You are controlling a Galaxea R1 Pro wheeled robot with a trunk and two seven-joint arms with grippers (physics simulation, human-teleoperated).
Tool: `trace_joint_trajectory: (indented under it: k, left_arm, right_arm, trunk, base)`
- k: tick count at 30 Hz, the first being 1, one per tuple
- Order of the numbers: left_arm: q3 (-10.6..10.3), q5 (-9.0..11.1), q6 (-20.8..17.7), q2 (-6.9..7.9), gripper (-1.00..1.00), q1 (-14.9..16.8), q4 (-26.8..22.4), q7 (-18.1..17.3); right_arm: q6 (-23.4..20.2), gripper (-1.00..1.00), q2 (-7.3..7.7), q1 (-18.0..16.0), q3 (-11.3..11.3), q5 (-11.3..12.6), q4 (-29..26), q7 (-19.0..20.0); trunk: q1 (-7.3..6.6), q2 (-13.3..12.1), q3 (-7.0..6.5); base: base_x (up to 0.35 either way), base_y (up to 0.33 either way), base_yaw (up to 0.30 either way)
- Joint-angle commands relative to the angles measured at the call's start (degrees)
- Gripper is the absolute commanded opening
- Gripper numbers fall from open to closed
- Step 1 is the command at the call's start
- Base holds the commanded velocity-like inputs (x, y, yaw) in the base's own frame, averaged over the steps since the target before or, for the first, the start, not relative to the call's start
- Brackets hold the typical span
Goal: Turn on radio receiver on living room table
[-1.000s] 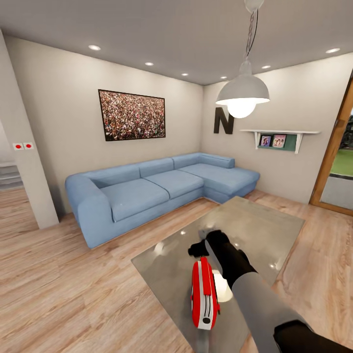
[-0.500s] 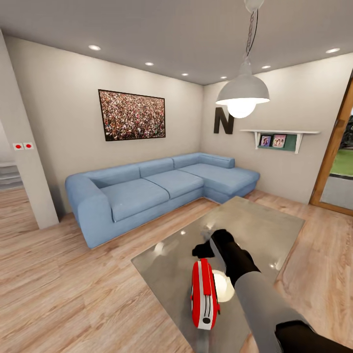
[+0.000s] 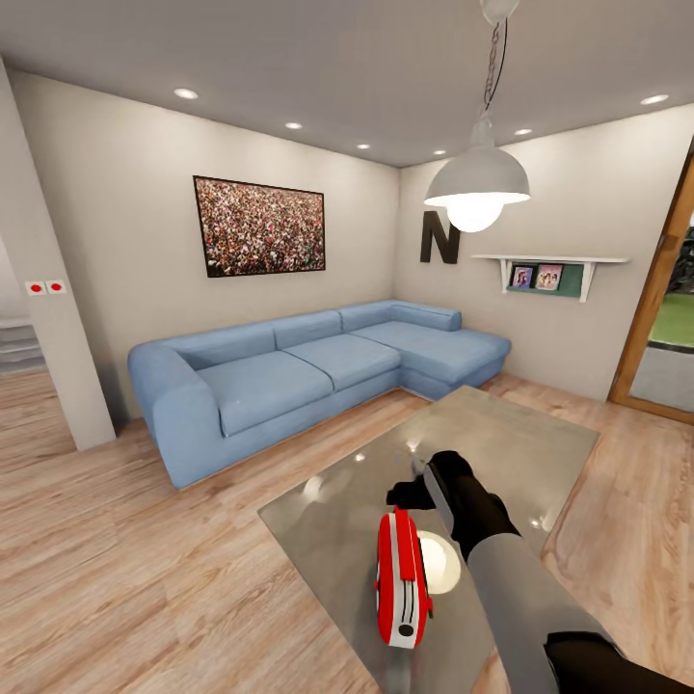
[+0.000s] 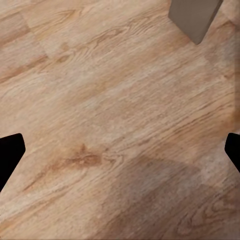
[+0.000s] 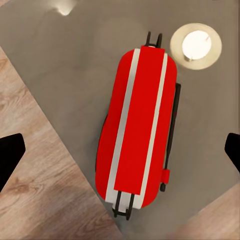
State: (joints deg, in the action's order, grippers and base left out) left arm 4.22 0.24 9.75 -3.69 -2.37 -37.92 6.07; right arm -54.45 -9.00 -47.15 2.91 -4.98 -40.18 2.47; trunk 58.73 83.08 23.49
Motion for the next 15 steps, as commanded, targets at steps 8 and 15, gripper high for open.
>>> trace_joint_trajectory:
  k: [8,15]
  left_arm:
    - [0.29,-0.66,0.03,0.74,1.00,0.00,0.05,0.12]
    - [0.20,-0.76,-0.18,0.79,1.00,0.00,0.12,0.16]
  right_arm:
    - [0.20,1.00,0.74,0.01,0.06,-0.19,-0.05,-0.60]
    - [0.30,1.00,0.90,-0.02,0.08,-0.21,-0.07,-0.63]
  trunk:
    - [0.00,0.00,0.00]
    - [0.00,0.00,0.00]
  base:
    - [0.000,0.013,0.000]
    - [0.000,0.213,0.000]
